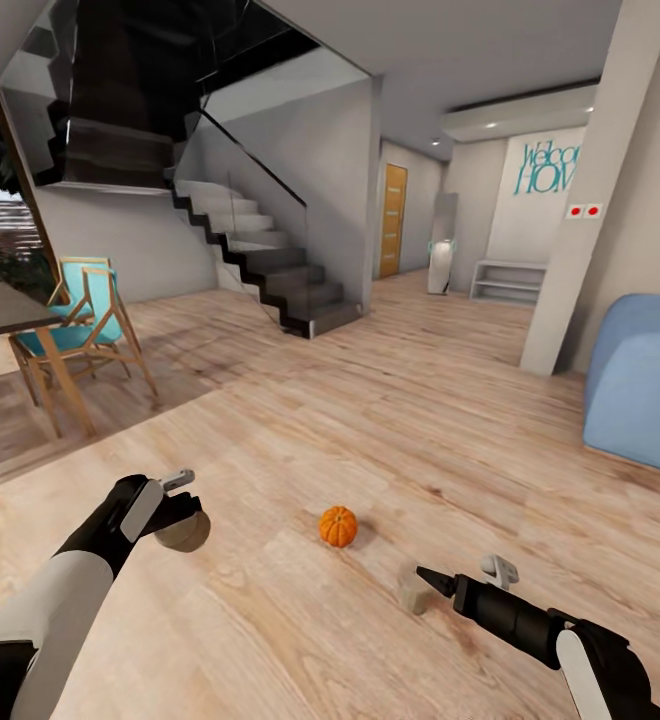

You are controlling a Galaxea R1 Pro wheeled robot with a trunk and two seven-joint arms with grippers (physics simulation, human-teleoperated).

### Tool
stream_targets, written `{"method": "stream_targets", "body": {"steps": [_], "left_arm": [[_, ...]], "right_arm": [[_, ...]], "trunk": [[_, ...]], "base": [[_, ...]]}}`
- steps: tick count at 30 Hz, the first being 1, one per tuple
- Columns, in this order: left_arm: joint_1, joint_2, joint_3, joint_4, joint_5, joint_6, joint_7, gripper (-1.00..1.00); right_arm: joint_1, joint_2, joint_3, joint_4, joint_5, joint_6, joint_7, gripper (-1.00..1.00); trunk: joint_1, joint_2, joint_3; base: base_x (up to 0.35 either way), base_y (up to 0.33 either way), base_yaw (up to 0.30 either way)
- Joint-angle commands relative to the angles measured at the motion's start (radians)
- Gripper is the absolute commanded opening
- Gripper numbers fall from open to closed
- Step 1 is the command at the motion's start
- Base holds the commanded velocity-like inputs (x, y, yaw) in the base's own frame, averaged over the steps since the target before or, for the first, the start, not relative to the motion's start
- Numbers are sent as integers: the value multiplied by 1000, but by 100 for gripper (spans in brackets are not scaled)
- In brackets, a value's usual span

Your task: Place each of the two pumpkins and all three candles from the living room inside a cabinet in the living room (use any cabinet), then make sure every cabinet is closed, and position the cauldron so it is next to a table in the living room.

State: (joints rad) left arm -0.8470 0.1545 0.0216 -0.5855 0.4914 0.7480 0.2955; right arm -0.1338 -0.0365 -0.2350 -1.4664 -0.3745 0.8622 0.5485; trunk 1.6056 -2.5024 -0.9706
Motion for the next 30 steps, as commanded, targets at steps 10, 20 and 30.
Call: {"method": "stream_targets", "body": {"steps": [10, 20, 30], "left_arm": [[0, 0, 1, -2, 9, 4, 6, -100], [-1, 0, 1, -2, 9, 4, 5, -100], [-1, 0, 1, 0, 9, 4, 6, -100]], "right_arm": [[-1, 0, -1, 0, -2, 6, 4, 100], [-1, 1, -1, 0, -1, 6, 4, 100], [-1, 0, 0, 0, -1, 6, 4, 100]], "trunk": [[0, 0, -1], [0, 0, -1], [0, 0, 2]], "base": [[128, 22, -114], [129, 92, -52], [145, 4, -229]]}}
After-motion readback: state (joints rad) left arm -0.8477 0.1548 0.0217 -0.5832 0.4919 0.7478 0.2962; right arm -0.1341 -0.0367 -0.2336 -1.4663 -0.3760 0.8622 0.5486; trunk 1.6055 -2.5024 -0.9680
